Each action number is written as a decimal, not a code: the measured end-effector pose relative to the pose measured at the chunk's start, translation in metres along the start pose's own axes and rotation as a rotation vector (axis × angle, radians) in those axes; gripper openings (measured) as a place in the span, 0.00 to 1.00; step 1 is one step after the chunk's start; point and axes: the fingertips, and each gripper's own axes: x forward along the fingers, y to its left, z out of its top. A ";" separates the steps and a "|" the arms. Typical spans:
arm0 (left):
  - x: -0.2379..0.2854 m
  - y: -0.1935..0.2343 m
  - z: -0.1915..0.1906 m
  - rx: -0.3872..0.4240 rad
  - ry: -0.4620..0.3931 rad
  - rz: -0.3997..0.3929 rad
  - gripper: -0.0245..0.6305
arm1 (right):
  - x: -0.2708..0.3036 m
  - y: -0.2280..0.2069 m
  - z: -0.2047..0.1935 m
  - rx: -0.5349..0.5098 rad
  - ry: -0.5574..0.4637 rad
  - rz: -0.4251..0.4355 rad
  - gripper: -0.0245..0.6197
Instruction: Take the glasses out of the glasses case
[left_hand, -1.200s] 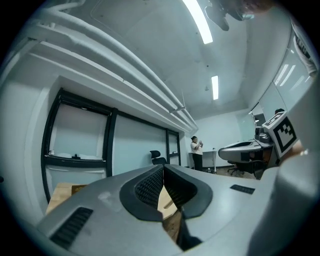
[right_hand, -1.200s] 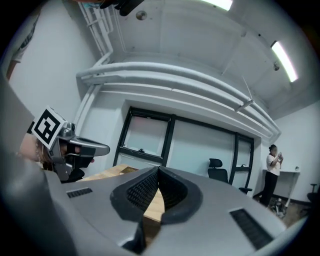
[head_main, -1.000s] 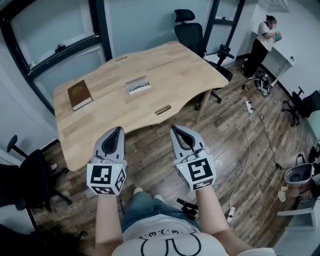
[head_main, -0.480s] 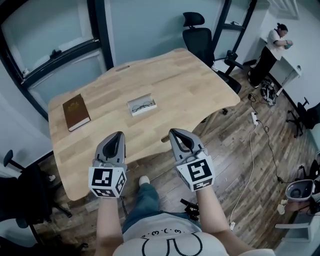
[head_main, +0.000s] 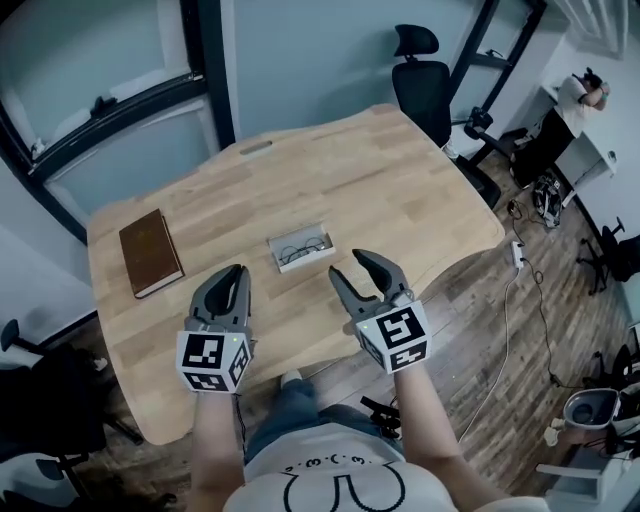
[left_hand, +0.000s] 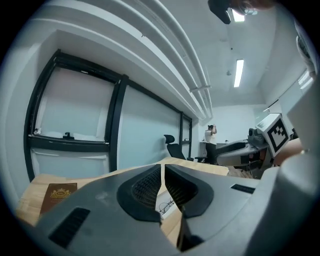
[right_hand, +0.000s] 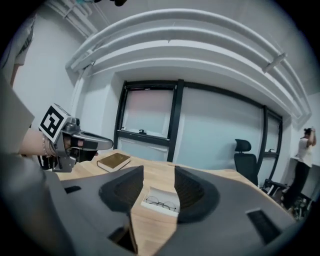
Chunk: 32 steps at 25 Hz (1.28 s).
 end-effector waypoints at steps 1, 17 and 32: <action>0.006 0.005 -0.002 -0.010 0.006 -0.006 0.07 | 0.010 -0.001 -0.003 -0.001 0.020 0.016 0.42; 0.052 0.057 -0.051 -0.111 0.126 0.160 0.22 | 0.123 -0.014 -0.090 -0.394 0.320 0.363 0.36; 0.035 0.087 -0.104 -0.181 0.265 0.386 0.22 | 0.190 0.004 -0.177 -0.853 0.539 0.768 0.32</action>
